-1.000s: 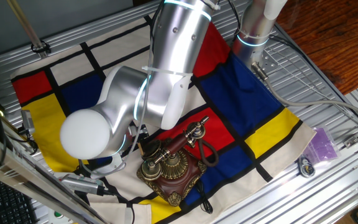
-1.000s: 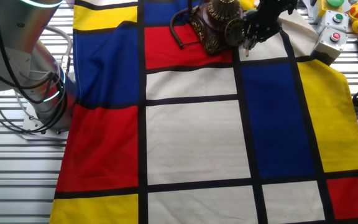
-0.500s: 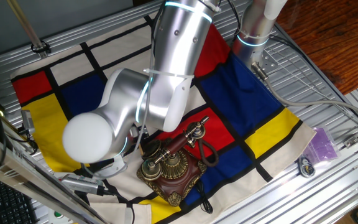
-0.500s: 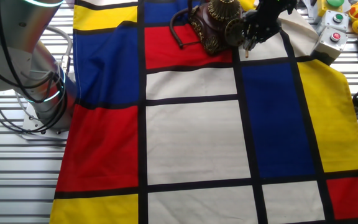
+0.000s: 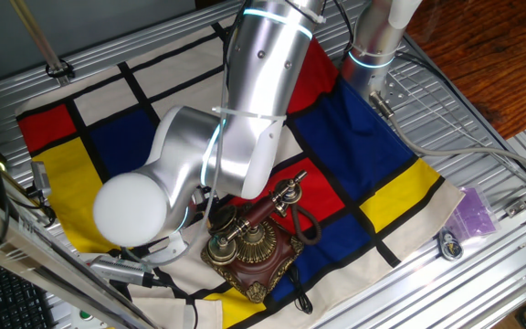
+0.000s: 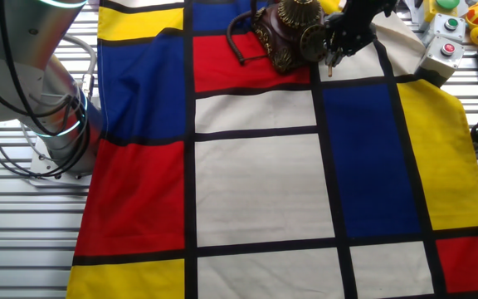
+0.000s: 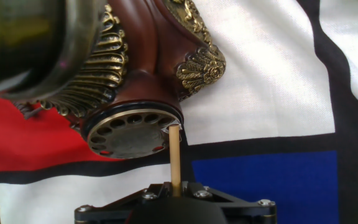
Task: Dial a number on an old rotary phone
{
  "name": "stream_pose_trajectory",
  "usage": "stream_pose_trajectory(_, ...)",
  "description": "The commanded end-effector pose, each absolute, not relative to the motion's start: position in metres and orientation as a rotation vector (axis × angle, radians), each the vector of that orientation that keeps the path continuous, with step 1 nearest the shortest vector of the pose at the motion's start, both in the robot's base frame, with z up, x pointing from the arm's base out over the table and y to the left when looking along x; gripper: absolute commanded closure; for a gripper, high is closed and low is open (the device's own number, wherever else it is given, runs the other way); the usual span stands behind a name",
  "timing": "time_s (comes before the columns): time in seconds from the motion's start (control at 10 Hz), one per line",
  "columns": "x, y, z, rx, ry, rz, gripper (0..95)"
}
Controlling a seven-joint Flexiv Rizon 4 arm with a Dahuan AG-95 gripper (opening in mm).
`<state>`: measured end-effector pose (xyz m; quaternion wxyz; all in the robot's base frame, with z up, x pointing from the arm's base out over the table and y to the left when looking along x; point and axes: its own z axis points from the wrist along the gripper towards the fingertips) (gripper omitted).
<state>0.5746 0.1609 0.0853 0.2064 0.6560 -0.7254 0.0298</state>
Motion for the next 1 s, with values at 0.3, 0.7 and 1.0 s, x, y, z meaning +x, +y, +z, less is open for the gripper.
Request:
stream_pose_trajectory(0.3, 0.5744, 0.1597, 0.084, 1.831, -2.02, 0.091, 95.0)
stream_pose_trajectory(0.7, 0.5727, 0.1576, 0.0814, 1.836, -2.013, 0.102, 95.0)
stream_pose_trajectory(1.0, 0.5718, 0.1556, 0.0784, 1.848, -2.01, 0.111, 95.0)
